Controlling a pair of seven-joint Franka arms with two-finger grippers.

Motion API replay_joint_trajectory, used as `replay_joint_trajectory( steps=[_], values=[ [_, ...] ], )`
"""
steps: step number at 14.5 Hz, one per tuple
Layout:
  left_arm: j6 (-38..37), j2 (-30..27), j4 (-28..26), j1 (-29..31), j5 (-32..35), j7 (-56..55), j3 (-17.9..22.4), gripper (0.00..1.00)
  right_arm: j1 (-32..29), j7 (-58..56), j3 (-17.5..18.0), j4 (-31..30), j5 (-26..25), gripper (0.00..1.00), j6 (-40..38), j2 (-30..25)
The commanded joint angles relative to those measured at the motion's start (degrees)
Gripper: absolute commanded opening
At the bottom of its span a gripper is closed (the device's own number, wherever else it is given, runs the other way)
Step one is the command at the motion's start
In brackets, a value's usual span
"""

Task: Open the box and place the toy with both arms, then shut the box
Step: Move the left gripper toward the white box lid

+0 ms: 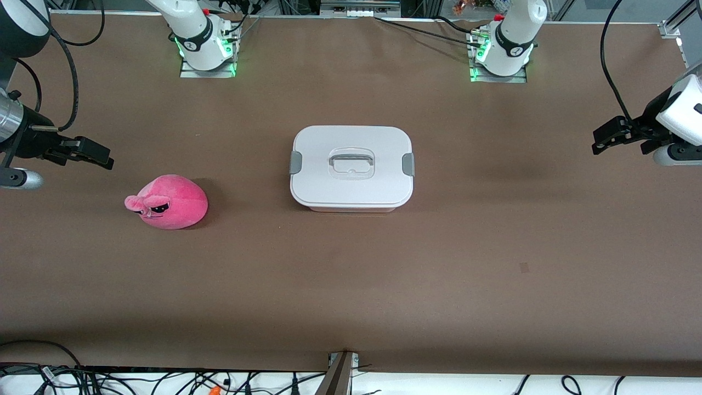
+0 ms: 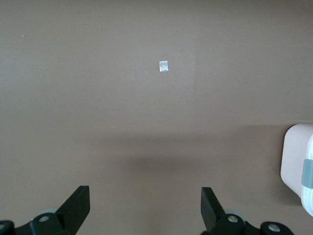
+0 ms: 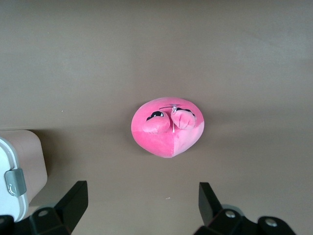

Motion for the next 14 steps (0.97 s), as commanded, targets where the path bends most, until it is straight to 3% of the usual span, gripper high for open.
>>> replay_joint_trajectory(
  steps=[1,14],
  values=[
    [-0.2,0.1,0.6,0.8,-0.4,0.9,-0.7,1.0,-0.6,0.6,0.7,0.1,-0.7,1.0,-0.5,-0.1],
    [-2.6,0.2,1.6,-0.1,-1.8,0.8,-2.7,1.0,-0.6,0.5,0.7,0.0,-0.8,1.0,-0.4,-0.1]
  ],
)
